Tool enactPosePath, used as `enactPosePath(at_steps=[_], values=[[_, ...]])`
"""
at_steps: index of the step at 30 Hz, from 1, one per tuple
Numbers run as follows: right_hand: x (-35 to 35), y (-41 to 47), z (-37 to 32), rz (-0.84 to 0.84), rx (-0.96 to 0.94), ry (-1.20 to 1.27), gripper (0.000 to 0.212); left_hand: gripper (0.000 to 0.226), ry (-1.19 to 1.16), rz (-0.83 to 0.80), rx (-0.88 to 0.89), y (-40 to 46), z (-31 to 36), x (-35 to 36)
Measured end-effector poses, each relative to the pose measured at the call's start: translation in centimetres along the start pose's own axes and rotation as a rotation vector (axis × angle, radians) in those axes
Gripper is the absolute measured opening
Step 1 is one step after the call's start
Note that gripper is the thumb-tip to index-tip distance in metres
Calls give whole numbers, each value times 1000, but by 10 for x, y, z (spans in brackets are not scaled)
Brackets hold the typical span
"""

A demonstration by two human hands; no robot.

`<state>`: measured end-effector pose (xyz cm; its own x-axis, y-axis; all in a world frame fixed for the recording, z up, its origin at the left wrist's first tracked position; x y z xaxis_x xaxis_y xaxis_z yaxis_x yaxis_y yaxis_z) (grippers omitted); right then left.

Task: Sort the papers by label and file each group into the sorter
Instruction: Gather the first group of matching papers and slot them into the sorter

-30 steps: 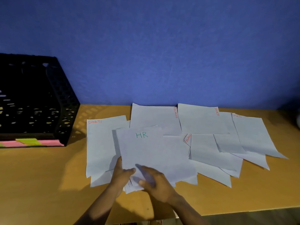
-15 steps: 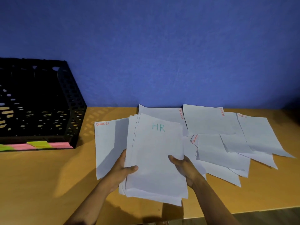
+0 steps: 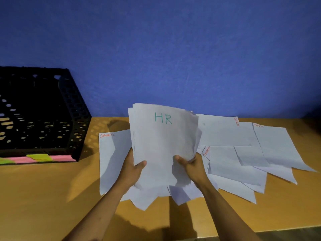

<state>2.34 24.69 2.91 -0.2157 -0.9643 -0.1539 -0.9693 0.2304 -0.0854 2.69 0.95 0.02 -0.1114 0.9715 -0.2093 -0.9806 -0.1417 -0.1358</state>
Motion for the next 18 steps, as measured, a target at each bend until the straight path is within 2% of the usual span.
enactPosePath(at_steps=[3, 6, 9, 12, 18], values=[[-6, 9, -7, 64, -39, 37, 31, 68, 4, 103, 92, 5, 23, 8], [-7, 11, -3, 73, -50, 35, 40, 72, 30, 176, 93, 8, 33, 9], [-6, 10, 14, 22, -7, 49, 34, 72, 48, 185, 56, 8, 27, 12], [-2, 10, 27, 49, 59, 37, 33, 71, 56, 188, 17, 4, 21, 19], [-1, 19, 37, 69, 87, 65, 33, 71, -42, 322, -27, 4, 18, 21]])
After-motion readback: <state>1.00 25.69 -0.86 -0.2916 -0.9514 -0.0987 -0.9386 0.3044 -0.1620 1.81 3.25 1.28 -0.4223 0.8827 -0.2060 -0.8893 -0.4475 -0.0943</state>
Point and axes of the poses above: each hand's wrist, its own y-axis towards the middle knuckle, its own x-axis out of the palm, z = x × y, the point moved 3 cm from there along y, towards the middle knuckle, and after that the axes turned 6 degrees about z, right-handed, at the moved point
